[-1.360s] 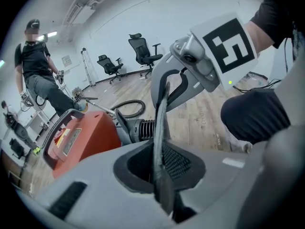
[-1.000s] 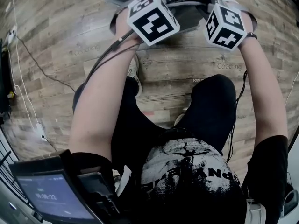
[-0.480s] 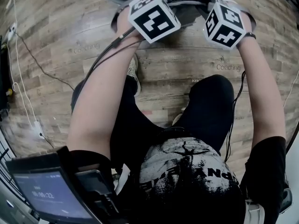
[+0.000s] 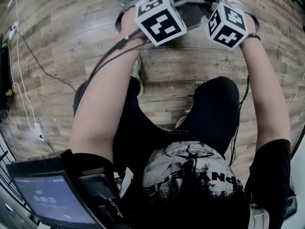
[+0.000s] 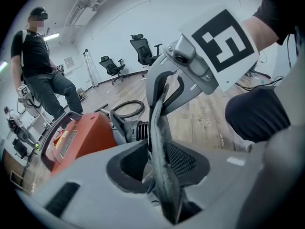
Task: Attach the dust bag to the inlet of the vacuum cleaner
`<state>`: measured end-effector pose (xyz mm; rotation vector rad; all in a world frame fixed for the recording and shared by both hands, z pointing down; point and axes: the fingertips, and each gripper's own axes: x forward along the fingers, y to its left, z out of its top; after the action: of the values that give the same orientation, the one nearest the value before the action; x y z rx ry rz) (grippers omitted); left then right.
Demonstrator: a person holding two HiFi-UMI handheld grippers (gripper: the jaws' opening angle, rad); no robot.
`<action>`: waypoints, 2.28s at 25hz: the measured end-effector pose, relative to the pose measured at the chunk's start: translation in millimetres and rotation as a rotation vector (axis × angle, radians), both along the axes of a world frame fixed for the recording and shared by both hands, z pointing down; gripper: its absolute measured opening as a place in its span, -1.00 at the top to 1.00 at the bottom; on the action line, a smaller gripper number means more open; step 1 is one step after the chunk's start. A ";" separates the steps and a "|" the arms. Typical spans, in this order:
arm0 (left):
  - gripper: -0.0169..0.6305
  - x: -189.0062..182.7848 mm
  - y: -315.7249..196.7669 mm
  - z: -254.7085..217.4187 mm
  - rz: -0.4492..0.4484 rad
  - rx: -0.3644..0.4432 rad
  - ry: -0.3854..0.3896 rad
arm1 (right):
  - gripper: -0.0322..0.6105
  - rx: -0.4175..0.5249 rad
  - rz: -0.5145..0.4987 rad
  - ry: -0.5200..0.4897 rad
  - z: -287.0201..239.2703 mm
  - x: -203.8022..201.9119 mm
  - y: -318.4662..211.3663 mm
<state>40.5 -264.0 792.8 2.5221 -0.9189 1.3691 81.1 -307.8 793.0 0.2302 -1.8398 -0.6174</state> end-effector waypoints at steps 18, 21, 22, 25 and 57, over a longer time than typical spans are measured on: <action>0.12 -4.5 -5.0 -10.9 -0.044 0.050 0.047 | 0.05 -0.056 0.037 -0.115 -12.1 -7.7 5.5; 0.23 -6.4 -4.7 -21.0 -0.072 0.063 0.082 | 0.10 -0.055 0.055 -0.191 -26.5 -9.6 7.3; 0.33 -7.2 -5.0 -27.1 -0.082 0.080 0.097 | 0.18 -0.055 0.062 -0.229 -33.0 -11.1 10.1; 0.68 -10.9 -9.1 -44.1 -0.105 0.146 0.128 | 0.49 -0.062 0.080 -0.353 -52.2 -17.4 20.1; 0.93 -61.8 8.4 -281.1 -0.100 0.288 0.694 | 0.89 -0.198 0.232 -0.906 -328.8 -33.0 52.0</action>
<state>-21.3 -255.6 511.7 2.7843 -1.1017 0.2788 48.0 -255.8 464.2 0.6576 -2.6648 -0.1491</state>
